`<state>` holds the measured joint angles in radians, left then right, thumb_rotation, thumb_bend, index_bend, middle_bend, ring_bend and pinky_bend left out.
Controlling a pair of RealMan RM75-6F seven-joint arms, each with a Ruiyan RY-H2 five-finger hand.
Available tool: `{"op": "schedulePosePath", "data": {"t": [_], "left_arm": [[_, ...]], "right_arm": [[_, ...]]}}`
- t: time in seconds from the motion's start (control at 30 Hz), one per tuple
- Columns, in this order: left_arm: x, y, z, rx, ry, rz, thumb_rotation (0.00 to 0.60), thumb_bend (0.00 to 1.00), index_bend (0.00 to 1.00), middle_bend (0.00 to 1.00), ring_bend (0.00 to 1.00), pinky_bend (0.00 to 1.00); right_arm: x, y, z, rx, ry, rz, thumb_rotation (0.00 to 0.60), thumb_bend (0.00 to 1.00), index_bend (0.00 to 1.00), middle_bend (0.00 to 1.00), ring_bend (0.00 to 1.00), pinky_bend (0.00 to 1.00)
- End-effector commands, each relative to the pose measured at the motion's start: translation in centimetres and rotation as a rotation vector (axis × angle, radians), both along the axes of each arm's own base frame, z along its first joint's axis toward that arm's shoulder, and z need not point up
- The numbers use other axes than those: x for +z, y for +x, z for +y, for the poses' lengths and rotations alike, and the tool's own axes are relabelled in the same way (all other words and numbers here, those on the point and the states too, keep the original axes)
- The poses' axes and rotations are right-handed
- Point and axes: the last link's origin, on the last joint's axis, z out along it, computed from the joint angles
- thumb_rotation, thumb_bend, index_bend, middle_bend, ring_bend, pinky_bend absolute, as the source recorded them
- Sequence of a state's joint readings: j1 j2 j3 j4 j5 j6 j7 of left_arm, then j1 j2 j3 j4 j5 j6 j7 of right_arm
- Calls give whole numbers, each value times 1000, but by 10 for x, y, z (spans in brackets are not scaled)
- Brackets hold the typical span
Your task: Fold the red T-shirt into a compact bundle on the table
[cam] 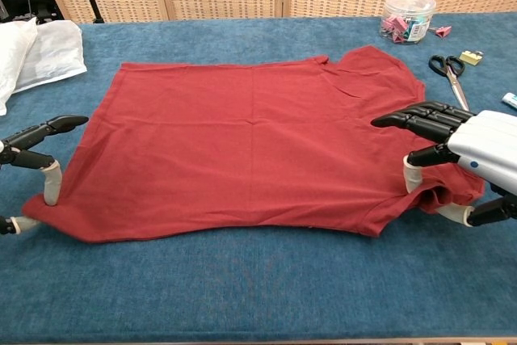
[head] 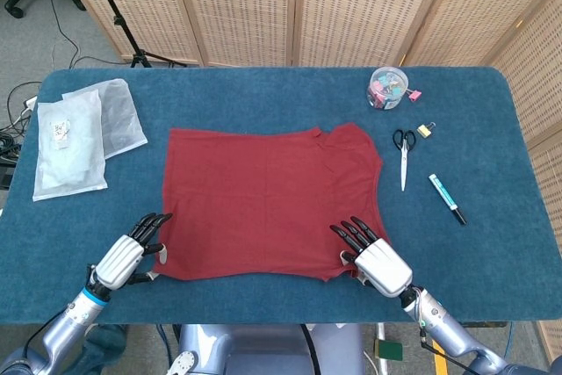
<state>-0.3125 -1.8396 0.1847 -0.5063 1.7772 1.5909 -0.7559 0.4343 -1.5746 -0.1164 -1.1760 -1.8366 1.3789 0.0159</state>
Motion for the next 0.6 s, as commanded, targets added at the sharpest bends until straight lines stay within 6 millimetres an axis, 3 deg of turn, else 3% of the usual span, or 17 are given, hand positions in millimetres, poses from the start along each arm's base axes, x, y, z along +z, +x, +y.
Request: {"op": "schedulePosePath", "data": {"t": [0.03, 0.33, 0.6], "left_arm": [[0, 0, 0, -2, -3, 1, 600, 826, 741, 0, 0, 0], [10, -5, -7, -10, -7, 12, 600, 851, 751, 0, 0, 0], [20, -6, -23, -49, -21, 3, 600, 845, 755, 0, 0, 0]], "right_arm": [[0, 0, 0, -2, 0, 0, 600, 695, 605, 76, 0, 0], [7, -8, 10, 10, 26, 1, 600, 731, 608, 80, 0, 0], [17, -6, 24, 65, 96, -37, 600, 827, 616, 89, 0, 0]]}}
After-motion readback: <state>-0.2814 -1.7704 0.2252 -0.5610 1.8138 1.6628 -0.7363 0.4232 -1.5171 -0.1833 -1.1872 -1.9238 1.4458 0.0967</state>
